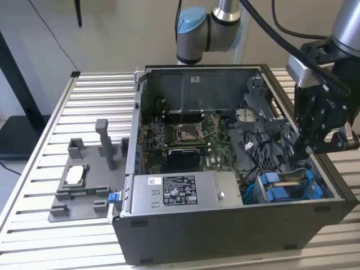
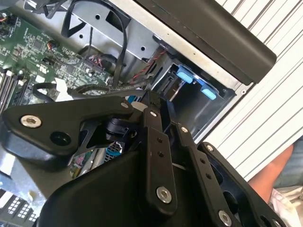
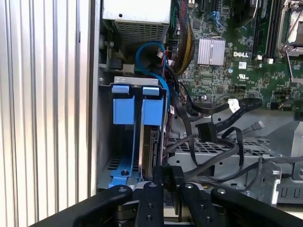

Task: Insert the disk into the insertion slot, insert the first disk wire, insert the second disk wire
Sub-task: 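Insert the first disk wire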

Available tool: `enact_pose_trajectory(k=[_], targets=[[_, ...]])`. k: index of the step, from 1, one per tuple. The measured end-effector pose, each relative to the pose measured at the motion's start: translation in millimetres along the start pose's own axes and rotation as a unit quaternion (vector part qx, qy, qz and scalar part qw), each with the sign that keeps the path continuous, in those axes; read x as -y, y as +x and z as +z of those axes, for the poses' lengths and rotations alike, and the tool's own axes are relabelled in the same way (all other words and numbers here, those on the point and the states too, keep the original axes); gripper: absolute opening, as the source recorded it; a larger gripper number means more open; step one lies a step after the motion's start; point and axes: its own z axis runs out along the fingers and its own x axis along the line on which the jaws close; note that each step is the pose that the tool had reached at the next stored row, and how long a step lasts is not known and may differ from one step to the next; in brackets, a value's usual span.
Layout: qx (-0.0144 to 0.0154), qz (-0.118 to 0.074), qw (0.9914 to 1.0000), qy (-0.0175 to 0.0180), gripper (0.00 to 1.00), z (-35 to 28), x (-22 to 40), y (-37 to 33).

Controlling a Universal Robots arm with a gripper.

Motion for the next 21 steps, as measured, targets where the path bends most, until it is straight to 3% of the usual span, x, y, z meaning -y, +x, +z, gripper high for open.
enact_pose_trajectory(k=[7,12,21], targets=[[-0.0002,0.006,0.99998,-0.0010,0.20,10.9,-0.3,1.4],[-0.0002,0.009,0.99995,-0.0057,0.20,16.9,2.2,3.4],[-0.0005,0.015,0.99987,-0.0056,0.20,26.0,5.5,7.0]])
